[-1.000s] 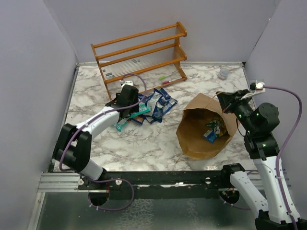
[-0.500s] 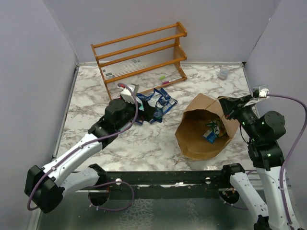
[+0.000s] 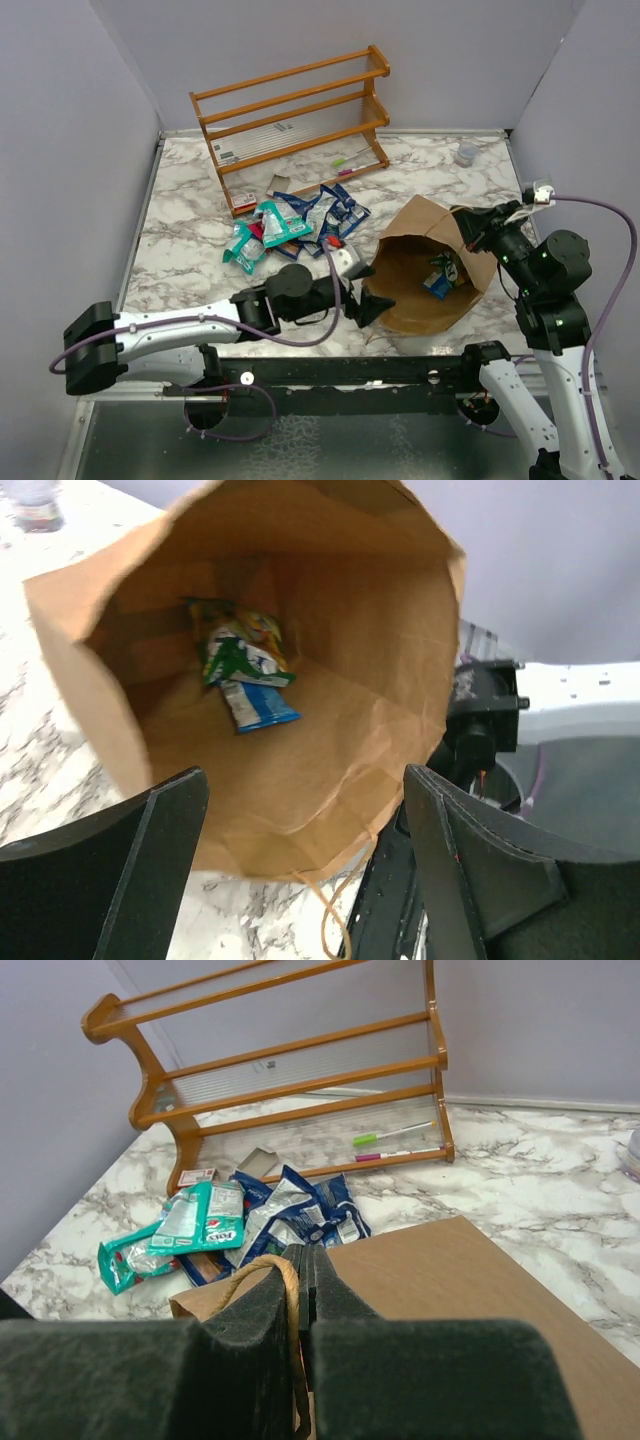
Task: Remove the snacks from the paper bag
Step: Take out the snack from the paper bag.
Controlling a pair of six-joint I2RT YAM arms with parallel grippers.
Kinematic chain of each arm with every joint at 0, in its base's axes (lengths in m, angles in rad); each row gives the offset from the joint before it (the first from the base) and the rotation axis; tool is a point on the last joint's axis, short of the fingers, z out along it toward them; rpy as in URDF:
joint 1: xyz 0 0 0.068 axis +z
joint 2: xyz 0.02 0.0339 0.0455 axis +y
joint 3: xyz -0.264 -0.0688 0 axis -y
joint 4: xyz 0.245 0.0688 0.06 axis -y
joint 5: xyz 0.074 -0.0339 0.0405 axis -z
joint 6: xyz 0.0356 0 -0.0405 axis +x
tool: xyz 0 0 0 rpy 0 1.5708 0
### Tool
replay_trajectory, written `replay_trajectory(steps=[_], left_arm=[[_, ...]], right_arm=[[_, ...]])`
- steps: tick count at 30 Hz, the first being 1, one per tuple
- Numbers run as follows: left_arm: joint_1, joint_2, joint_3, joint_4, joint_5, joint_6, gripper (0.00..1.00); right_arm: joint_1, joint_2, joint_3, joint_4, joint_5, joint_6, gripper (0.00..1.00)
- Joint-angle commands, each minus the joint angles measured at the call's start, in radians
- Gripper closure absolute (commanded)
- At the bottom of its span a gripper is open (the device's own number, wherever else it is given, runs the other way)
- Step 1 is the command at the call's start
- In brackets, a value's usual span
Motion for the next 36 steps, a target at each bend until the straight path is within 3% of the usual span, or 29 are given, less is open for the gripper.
replay_trajectory(steps=[1, 5, 15, 24, 33, 36], left_arm=[[-0.129, 0.137, 0.076, 0.125, -0.071, 0.233, 0.2], [-0.171, 0.28, 0.123, 0.194, -0.085, 0.36, 0.27], [-0.171, 0.585, 0.216, 0.393, -0.142, 0.452, 0.45], [-0.168, 0.758, 0.31, 0.357, -0.237, 0.559, 0.45], [-0.103, 0.824, 0.368, 0.343, -0.085, 0.45, 0.43], [-0.094, 0.892, 0.425, 0.356, -0.087, 0.447, 0.38]], right_arm=[[0.001, -0.023, 0.008, -0.053, 0.015, 0.013, 0.98], [0.001, -0.024, 0.035, -0.099, 0.026, 0.012, 0.98], [0.001, -0.038, 0.05, -0.104, 0.021, 0.023, 0.98], [0.001, -0.04, 0.086, -0.083, 0.014, 0.006, 0.98], [0.001, -0.04, 0.096, -0.061, -0.032, -0.026, 0.98], [0.001, -0.044, 0.077, -0.045, -0.053, -0.024, 0.98]])
